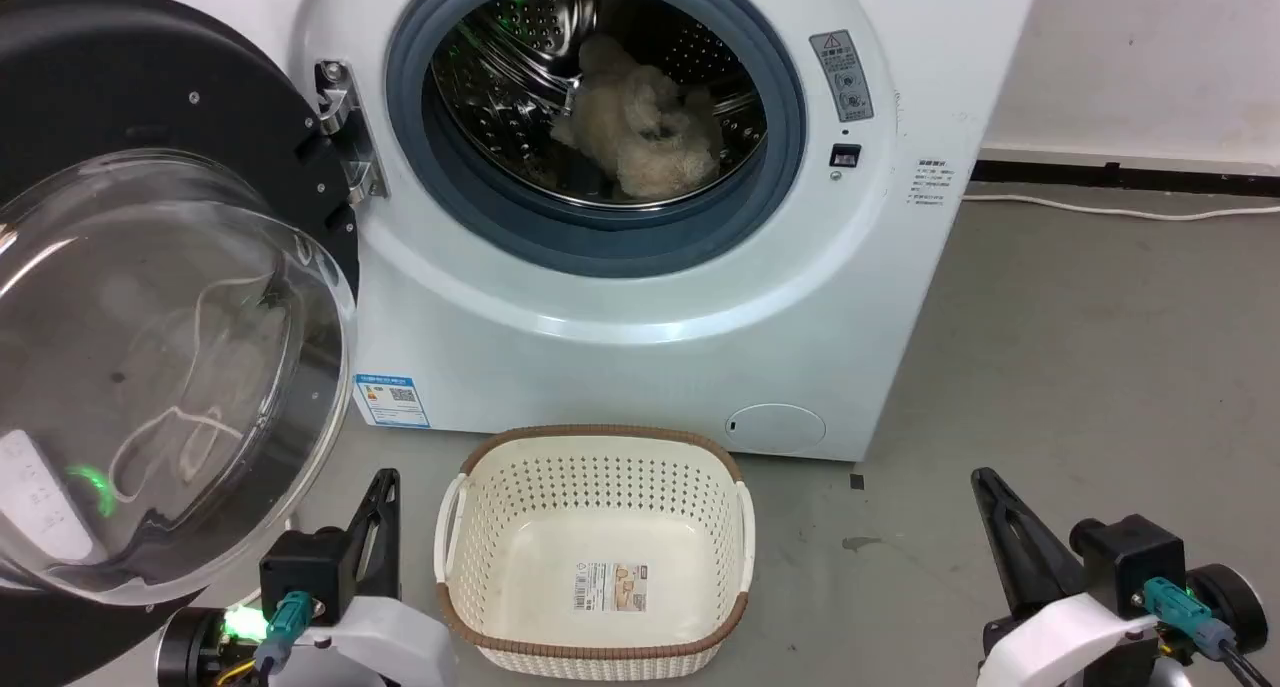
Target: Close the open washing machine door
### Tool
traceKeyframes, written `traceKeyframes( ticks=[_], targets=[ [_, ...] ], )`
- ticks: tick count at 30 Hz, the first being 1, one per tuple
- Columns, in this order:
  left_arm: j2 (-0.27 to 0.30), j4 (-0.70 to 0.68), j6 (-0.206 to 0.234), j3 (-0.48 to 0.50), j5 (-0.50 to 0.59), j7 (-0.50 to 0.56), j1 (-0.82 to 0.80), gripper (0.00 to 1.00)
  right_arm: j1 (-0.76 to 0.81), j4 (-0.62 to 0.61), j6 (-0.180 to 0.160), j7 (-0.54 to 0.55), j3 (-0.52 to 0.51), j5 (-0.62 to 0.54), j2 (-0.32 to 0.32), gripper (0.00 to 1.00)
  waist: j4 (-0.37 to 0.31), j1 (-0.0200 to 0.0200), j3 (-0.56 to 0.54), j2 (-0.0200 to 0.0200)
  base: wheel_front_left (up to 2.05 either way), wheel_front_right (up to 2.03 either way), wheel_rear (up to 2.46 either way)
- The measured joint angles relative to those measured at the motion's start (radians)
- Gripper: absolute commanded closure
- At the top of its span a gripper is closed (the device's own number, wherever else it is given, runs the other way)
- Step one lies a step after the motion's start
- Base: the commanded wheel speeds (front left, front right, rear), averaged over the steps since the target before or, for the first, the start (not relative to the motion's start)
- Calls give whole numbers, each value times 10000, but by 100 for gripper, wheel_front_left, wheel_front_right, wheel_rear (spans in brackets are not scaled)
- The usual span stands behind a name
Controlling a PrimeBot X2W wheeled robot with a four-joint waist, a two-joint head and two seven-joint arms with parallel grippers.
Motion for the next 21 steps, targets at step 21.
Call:
traceKeyframes(
  ticks=[21],
  targets=[
    [0,0,0,2,0,2,0,100,0,0,0,0,-2,0,0,100,0,0,0,0,0,0,0]
  ],
)
